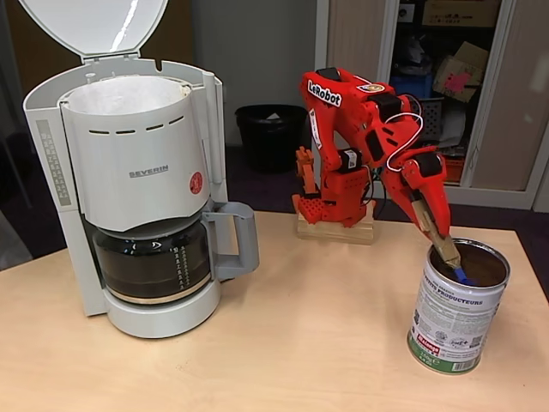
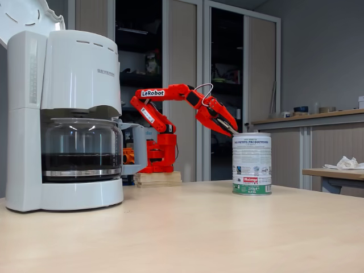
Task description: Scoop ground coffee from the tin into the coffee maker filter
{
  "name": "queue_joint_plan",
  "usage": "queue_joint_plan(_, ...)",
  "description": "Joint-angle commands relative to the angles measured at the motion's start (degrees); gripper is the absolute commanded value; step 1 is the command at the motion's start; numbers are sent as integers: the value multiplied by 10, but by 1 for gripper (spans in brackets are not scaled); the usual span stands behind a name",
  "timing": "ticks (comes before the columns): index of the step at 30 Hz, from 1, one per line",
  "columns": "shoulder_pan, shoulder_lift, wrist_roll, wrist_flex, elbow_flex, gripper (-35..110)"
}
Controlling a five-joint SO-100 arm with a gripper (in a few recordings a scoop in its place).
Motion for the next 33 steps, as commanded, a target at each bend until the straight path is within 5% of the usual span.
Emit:
queue_joint_plan(1, 4, 4, -12, 19, -62, 0)
queue_joint_plan(11, -3, -69, -34, 45, -151, 0)
queue_joint_plan(33, 17, -254, -338, 349, -447, 0)
